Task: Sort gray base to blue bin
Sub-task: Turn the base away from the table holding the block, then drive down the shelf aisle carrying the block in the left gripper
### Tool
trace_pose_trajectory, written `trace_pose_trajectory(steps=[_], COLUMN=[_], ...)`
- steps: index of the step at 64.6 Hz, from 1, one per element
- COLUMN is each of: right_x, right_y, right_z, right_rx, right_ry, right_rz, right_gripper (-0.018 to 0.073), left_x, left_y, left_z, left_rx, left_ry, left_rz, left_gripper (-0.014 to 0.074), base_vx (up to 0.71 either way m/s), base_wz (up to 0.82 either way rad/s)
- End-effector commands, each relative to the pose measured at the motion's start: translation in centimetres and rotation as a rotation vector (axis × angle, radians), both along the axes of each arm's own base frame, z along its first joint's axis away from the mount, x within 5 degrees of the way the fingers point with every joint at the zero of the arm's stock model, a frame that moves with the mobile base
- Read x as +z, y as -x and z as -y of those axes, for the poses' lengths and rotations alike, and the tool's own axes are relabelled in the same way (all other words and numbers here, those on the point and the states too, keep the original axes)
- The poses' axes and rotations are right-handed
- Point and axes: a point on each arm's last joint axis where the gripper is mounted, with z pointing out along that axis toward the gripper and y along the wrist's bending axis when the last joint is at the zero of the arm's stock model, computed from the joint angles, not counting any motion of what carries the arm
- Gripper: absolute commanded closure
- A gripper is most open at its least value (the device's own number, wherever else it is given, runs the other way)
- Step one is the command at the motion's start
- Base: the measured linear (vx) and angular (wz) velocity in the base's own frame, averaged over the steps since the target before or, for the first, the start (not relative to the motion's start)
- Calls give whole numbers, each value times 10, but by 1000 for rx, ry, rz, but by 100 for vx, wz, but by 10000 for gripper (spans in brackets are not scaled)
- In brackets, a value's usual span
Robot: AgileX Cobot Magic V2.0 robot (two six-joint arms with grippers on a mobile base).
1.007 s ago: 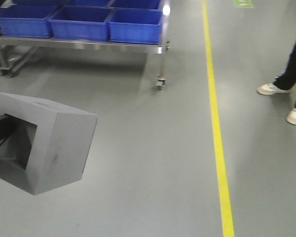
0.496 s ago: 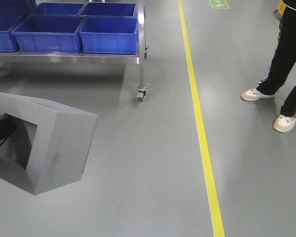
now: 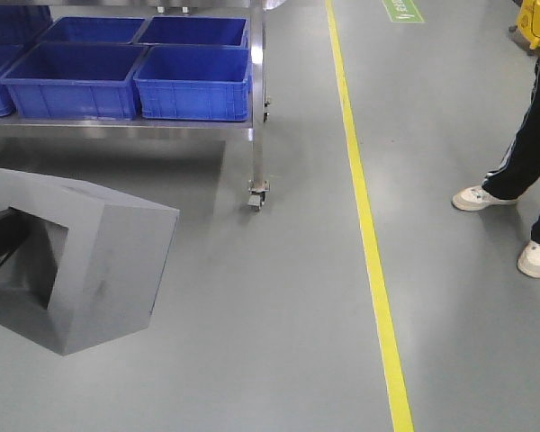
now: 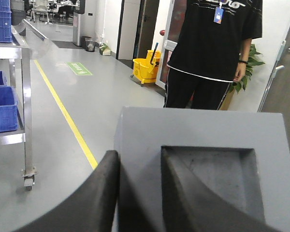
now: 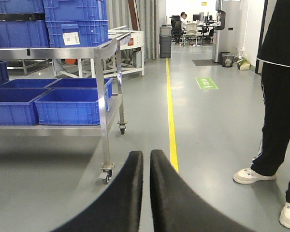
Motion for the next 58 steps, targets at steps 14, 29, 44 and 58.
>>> trace_pose_trajectory(steps=[14, 29, 44, 58], right_x=[7, 7, 7, 7], right_y=[1, 1, 1, 1], right_z=[0, 0, 0, 0], right_rx=[-3, -3, -3, -3], right_ry=[13, 13, 13, 13], right_rz=[81, 81, 81, 81], right_gripper=[564, 564, 564, 564], left_x=[20, 20, 20, 20], left_y=[3, 3, 3, 3], left_z=[1, 1, 1, 1], left_rx=[-24, -24, -24, -24], left_ry=[78, 78, 78, 78], left_rz=[112, 112, 112, 112], left_gripper=[557, 557, 557, 557], base_vx=[42, 39, 32, 28], base_wz=[2, 20, 58, 84])
